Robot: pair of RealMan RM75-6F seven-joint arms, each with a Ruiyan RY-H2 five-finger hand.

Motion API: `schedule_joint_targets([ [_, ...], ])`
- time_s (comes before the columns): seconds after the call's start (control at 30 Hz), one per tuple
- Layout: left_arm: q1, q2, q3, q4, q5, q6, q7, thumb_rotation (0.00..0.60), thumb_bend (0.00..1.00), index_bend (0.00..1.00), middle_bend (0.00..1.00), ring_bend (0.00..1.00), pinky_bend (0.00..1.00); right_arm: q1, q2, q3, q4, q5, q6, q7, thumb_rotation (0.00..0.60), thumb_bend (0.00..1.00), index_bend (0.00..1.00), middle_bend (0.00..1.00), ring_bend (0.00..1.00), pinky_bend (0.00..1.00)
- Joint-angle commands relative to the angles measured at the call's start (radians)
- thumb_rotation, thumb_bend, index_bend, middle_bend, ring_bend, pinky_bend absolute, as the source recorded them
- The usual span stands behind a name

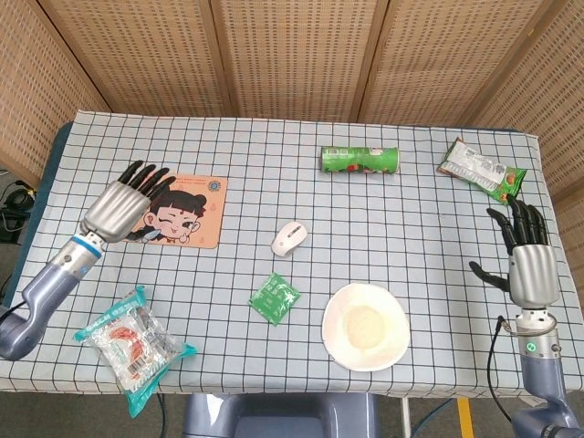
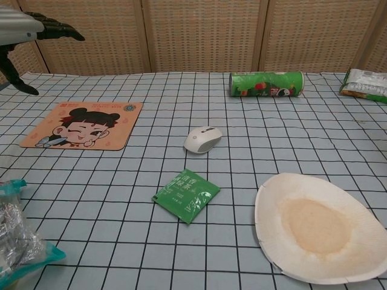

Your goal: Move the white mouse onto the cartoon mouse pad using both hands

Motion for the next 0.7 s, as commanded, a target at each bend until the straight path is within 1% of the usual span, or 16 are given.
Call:
schedule_joint_targets([
  [0.03,-0.102,-0.085,0.000,0.106,0.032,-0.080,0.005,0.600,0.00,0.00,0.00,0.00,0.02,-0.005,0.004,0.011,0.004,0.007,-0.002,0.014,0.600,0.19,0.21,0.00,0.00,0.10],
  [0.1,-0.155,-0.137,0.007,0.170,0.052,-0.111,0.004,0.600,0.00,0.00,0.00,0.00,0.02,-0.008,0.007,0.020,0.007,0.013,-0.008,0.030,0.600,0.19,0.21,0.00,0.00,0.10],
  [0.23,-0.231,-0.200,0.034,0.243,0.103,-0.138,-0.023,0.600,0.00,0.00,0.00,0.00,0.02,-0.010,0.006,0.032,0.021,0.024,-0.021,0.048,0.600,0.19,0.21,0.00,0.00,0.10],
  [0.33,-0.287,-0.255,0.066,0.309,0.171,-0.118,-0.052,0.600,0.00,0.01,0.00,0.00,0.02,-0.012,0.005,0.040,0.034,0.029,-0.029,0.065,0.600,0.19,0.22,0.00,0.00,0.10],
  [0.43,-0.334,-0.318,0.103,0.391,0.231,-0.085,-0.114,0.600,0.00,0.01,0.00,0.00,0.02,-0.013,0.003,0.047,0.047,0.033,-0.037,0.079,0.600,0.19,0.22,0.00,0.00,0.10],
  [0.57,-0.382,-0.395,0.149,0.490,0.274,-0.065,-0.201,0.600,0.00,0.04,0.00,0.00,0.02,-0.015,0.000,0.056,0.061,0.037,-0.043,0.097,0.600,0.19,0.23,0.00,0.00,0.10],
  [0.7,-0.418,-0.453,0.183,0.574,0.301,-0.047,-0.256,0.600,0.00,0.07,0.00,0.00,0.02,-0.018,-0.001,0.062,0.068,0.035,-0.040,0.111,0.600,0.19,0.24,0.00,0.00,0.10],
])
